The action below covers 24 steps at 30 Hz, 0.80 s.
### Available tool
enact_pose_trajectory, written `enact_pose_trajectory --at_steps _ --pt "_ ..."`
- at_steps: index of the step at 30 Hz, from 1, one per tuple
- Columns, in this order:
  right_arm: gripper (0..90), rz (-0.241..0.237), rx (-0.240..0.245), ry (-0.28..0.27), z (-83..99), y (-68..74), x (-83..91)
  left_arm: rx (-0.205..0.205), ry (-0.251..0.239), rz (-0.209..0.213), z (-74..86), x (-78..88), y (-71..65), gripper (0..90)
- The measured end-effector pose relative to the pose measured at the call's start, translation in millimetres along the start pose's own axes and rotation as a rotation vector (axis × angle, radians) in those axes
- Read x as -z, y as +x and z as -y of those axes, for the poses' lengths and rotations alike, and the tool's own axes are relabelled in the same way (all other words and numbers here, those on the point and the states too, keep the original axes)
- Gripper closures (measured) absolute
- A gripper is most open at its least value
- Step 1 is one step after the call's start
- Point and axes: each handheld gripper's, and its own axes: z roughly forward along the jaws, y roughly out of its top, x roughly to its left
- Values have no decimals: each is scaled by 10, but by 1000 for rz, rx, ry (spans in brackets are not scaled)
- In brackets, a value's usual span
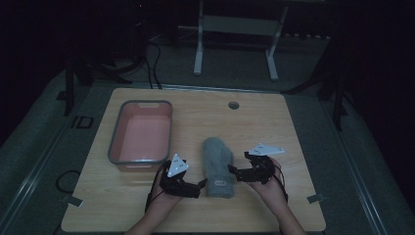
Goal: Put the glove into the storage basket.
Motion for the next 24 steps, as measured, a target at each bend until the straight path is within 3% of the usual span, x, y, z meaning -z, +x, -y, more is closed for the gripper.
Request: enact_pose_trajectory --at_steps 4,6,9,12,16,21,24 --pt "297 -16 -41 16 -14 -21 -62 32 45 24 -131 -116 65 3" --pt "407 50 -42 20 -6 -15 -85 38 59 26 -175 -160 87 75" --pt "476 21 -84 0 -3 -10 -126 35 64 23 -245 -256 114 109" --pt "468 18 -96 21 2 16 -211 50 83 25 -292 -363 161 146" --pt "430 0 -117 106 103 2 -372 68 119 14 -335 -507 245 159" --pt "403 -40 -157 167 203 -127 -461 88 195 -13 -333 -681 319 176" --pt "401 -76 -195 193 226 -201 -500 105 203 7 -330 -739 337 165"
